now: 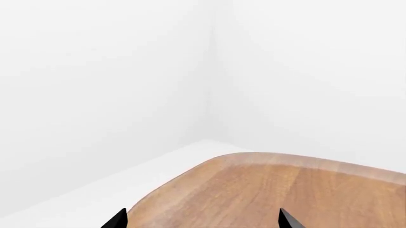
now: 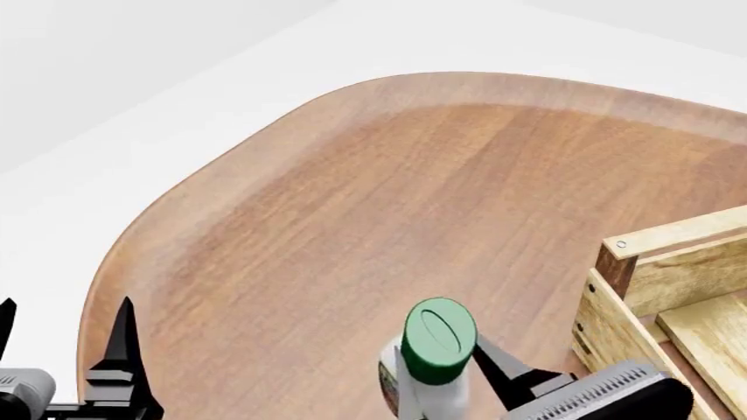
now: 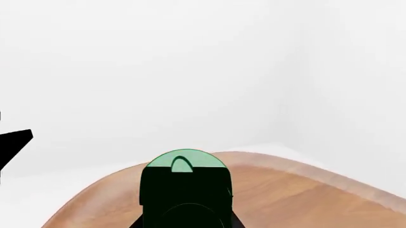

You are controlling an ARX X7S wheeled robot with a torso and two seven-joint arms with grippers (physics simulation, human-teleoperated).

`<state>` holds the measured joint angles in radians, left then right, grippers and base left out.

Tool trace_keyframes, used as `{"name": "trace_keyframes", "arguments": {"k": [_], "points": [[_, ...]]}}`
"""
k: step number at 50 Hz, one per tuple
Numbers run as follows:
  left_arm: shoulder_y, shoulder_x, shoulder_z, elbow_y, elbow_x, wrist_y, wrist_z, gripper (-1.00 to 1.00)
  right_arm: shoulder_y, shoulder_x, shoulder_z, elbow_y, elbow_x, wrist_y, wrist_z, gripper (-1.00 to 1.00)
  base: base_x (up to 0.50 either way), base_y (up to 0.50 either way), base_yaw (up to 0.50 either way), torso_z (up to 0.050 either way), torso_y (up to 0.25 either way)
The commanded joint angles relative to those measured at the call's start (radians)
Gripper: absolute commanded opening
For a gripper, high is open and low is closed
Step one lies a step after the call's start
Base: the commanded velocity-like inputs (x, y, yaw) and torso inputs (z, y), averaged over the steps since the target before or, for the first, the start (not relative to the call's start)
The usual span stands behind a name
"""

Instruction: Pick up the salad dressing and put it in the tray.

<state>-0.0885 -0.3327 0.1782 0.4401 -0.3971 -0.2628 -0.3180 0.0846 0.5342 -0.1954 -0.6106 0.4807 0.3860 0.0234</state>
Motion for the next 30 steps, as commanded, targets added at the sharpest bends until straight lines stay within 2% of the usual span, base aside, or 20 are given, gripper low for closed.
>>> {"name": "trace_keyframes", "arguments": {"k": [1,10,21,30], "points": [[0.0,-0.003,0.001,-0.001,-0.004,0.003,-0.003,1.0,0.032,0.0,0.091,-0.031,0.009,0.017,0.07,-1.0,0.0,0.0,0.0,0.0,0.0],[0.0,-0.005,0.002,0.0,-0.006,0.004,-0.005,1.0,0.05,-0.008,0.142,-0.006,0.01,0.019,0.117,-1.0,0.0,0.0,0.0,0.0,0.001],[-0.003,-0.008,0.004,-0.002,-0.007,0.005,-0.008,1.0,0.158,-0.027,0.294,0.067,0.095,0.138,0.268,-1.0,0.0,0.0,0.0,0.0,0.0],[-0.007,-0.012,0.007,-0.001,-0.007,0.004,-0.01,1.0,0.189,-0.024,0.338,0.148,0.058,0.13,0.317,-1.0,0.0,0.0,0.0,0.0,0.001]]}}
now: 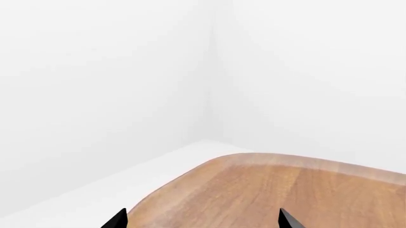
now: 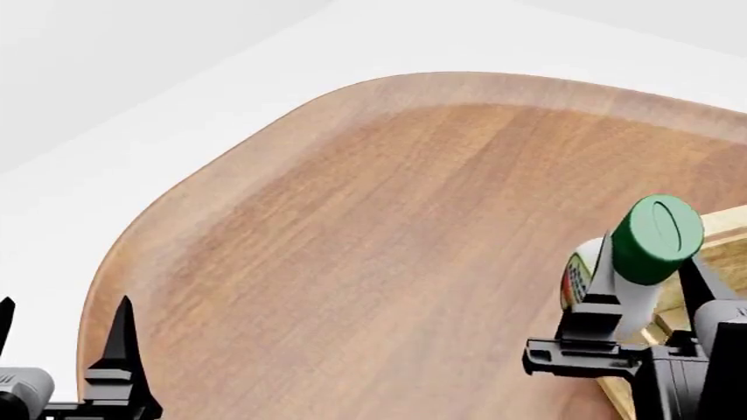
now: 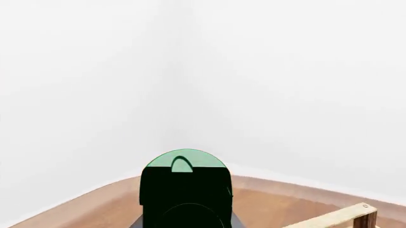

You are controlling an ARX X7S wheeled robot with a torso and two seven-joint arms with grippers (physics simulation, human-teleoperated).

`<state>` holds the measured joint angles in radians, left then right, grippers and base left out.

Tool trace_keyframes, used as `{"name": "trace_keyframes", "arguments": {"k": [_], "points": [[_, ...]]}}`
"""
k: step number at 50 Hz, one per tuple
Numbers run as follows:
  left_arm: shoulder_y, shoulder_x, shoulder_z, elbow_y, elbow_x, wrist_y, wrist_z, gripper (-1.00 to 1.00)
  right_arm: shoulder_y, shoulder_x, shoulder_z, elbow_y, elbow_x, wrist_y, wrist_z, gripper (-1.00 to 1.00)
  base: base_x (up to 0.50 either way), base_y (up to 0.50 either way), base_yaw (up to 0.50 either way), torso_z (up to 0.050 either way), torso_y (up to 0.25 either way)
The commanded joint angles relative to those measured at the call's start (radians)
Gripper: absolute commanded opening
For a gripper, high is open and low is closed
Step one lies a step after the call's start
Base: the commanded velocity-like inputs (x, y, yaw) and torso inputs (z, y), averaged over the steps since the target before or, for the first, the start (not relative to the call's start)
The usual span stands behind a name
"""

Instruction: Pick up the salad dressing and put it in the tray.

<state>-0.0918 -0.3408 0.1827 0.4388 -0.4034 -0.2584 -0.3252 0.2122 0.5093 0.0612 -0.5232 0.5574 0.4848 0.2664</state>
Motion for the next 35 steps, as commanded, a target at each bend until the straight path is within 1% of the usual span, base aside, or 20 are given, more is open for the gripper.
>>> {"name": "trace_keyframes", "arguments": {"k": [1,12,13,17,28,29,35], "points": [[-0.004,-0.004,0.003,0.0,-0.001,-0.001,-0.003,1.0,0.066,0.004,0.084,0.061,-0.02,0.035,0.077,-1.0,0.0,0.0,0.0,0.0,0.0],[-0.011,-0.008,0.004,0.0,-0.005,-0.002,-0.004,1.0,0.142,0.038,0.129,0.153,-0.048,0.07,0.13,-1.0,0.0,0.0,0.0,0.0,0.0],[-0.012,-0.008,0.004,0.002,-0.006,-0.004,-0.005,1.0,0.164,0.038,0.146,0.208,-0.059,0.07,0.146,-1.0,0.0,0.0,0.0,0.0,0.0],[-0.009,-0.008,0.007,0.0,-0.004,0.001,-0.005,1.0,0.186,0.043,0.153,0.264,-0.082,0.057,0.158,-1.0,0.0,0.0,0.0,0.0,0.003],[-0.005,-0.01,0.008,-0.002,-0.006,0.006,-0.008,1.0,0.319,0.091,0.116,0.499,-0.169,0.055,0.174,-1.0,0.0,0.0,0.0,0.0,0.0],[-0.005,-0.01,0.009,-0.002,-0.004,0.007,-0.009,1.0,0.325,0.089,0.111,0.55,-0.185,0.03,0.172,-1.0,0.0,0.0,0.0,0.0,0.0],[-0.004,-0.011,0.012,-0.001,-0.004,0.008,-0.01,1.0,0.338,0.079,0.123,0.674,-0.197,-0.059,0.145,-1.0,0.0,0.0,0.0,0.0,0.0]]}}
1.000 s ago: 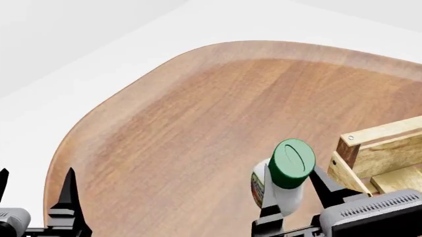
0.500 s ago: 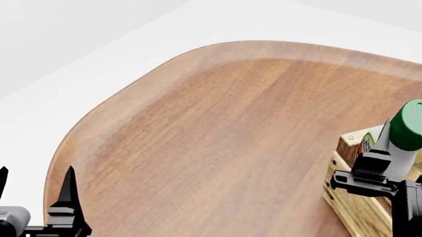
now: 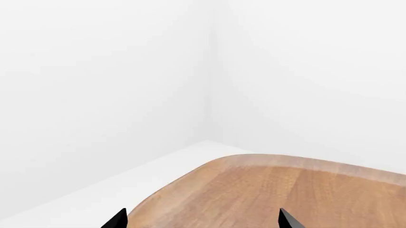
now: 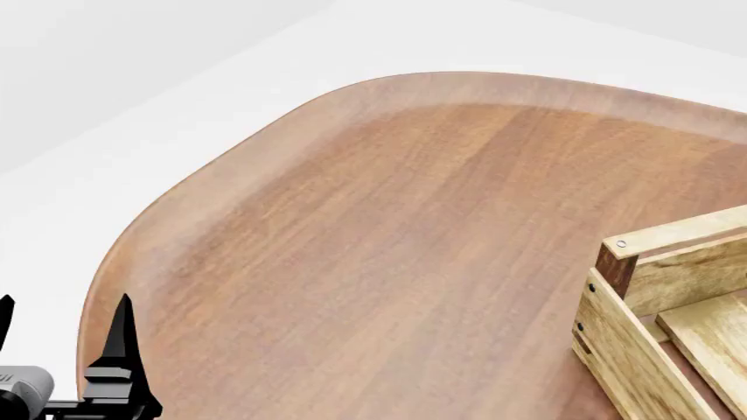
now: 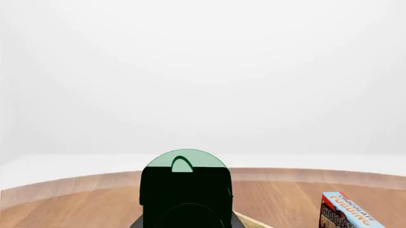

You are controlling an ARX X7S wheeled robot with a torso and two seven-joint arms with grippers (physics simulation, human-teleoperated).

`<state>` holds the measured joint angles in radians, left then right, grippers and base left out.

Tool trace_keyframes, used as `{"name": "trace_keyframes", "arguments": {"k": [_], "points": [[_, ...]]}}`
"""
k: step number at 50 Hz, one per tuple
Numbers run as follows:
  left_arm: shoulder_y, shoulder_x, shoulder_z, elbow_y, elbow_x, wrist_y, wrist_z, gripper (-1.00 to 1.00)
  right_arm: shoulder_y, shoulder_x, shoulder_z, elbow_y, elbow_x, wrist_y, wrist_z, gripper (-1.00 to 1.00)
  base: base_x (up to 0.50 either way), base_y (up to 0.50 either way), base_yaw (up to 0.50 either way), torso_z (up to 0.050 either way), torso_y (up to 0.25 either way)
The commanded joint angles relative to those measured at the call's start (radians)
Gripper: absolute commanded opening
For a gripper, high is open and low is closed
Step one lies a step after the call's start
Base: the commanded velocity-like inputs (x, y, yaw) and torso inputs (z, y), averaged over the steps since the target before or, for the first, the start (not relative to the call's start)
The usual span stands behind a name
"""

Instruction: Pick up the salad dressing and put it in the tray.

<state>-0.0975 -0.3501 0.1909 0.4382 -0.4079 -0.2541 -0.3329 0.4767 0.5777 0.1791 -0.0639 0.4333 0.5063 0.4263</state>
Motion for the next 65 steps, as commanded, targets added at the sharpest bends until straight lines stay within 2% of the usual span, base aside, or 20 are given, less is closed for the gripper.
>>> {"name": "trace_keyframes", "arguments": {"k": [1,9,15,24,29,65], "points": [[0.002,-0.002,0.004,0.0,0.0,0.004,-0.003,1.0,0.082,0.013,0.008,0.225,-0.066,-0.071,-0.019,-1.0,0.0,0.0,0.0,0.0,0.01],[0.001,-0.004,0.004,0.001,-0.002,0.003,-0.006,1.0,0.155,0.017,-0.018,0.469,-0.119,-0.15,-0.037,-1.0,0.0,0.0,0.0,0.0,0.0],[0.001,-0.006,0.006,0.003,-0.003,0.002,-0.009,1.0,0.19,0.008,-0.039,0.691,-0.161,-0.288,-0.074,-1.0,0.0,0.0,0.0,0.0,0.0],[-0.001,-0.007,0.01,0.0,0.001,0.006,-0.011,1.0,0.301,-0.017,-0.075,1.1,-0.232,-0.534,-0.104,-1.0,0.0,0.0,0.0,0.0,0.001],[0.0,-0.007,0.012,-0.002,0.002,0.008,-0.011,1.0,0.378,-0.033,-0.087,1.37,-0.265,-0.736,-0.121,-1.0,0.0,0.0,0.0,0.0,0.0],[-0.007,-0.018,0.023,0.003,0.003,0.01,-0.019,1.0,0.241,-0.078,0.117,1.372,-0.418,-0.728,-0.07,-1.0,0.0,0.0,0.0,0.0,0.0]]}}
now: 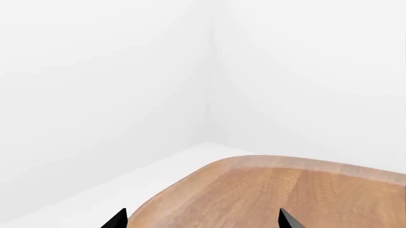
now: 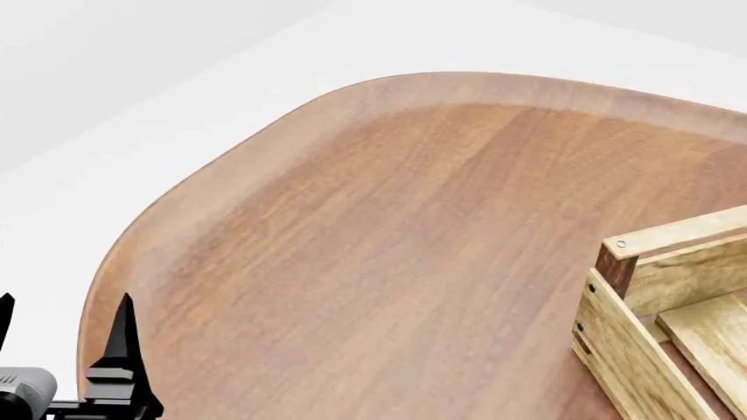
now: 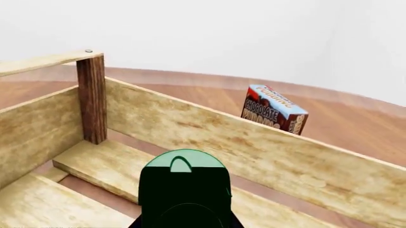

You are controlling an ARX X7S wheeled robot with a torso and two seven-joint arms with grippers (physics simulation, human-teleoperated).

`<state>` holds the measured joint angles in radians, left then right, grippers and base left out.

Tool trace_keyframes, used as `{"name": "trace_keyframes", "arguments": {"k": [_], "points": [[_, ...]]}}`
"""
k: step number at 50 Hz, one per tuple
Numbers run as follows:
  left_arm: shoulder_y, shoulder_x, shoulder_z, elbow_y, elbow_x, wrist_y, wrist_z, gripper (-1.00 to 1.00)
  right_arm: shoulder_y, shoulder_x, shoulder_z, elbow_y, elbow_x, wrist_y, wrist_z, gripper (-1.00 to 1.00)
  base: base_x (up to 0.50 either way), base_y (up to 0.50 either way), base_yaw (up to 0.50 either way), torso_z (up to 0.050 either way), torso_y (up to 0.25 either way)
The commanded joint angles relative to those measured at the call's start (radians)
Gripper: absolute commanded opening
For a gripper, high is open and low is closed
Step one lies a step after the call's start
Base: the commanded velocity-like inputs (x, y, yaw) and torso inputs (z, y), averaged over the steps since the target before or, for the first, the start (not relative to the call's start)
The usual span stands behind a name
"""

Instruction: Pick up the salad dressing and put it in the tray.

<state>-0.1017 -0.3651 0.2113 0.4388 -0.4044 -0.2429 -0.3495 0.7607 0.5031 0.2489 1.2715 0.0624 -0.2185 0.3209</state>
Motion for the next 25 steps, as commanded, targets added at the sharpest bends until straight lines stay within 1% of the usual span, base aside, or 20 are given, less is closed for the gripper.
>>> {"name": "trace_keyframes", "arguments": {"k": [1,8,9,25], "points": [[-0.003,-0.003,0.003,0.002,-0.001,-0.001,-0.003,1.0,-0.047,-0.004,0.046,0.037,-0.051,-0.003,0.038,-1.0,0.0,0.0,0.0,0.0,0.0],[-0.001,-0.004,0.005,0.001,-0.001,0.001,-0.004,1.0,-0.066,-0.008,0.058,0.037,-0.054,0.002,0.048,-1.0,0.0,0.0,0.0,0.0,0.0],[-0.001,-0.004,0.005,0.001,-0.001,0.001,-0.005,1.0,-0.067,-0.008,0.059,0.037,-0.055,0.002,0.048,1.0,0.0,0.0,0.0,0.0,0.0],[0.002,-0.005,0.009,-0.005,-0.002,0.009,-0.007,1.0,-0.065,-0.005,0.07,0.037,-0.06,0.004,0.05,1.0,0.0,0.0,0.0,0.0,0.0]]}}
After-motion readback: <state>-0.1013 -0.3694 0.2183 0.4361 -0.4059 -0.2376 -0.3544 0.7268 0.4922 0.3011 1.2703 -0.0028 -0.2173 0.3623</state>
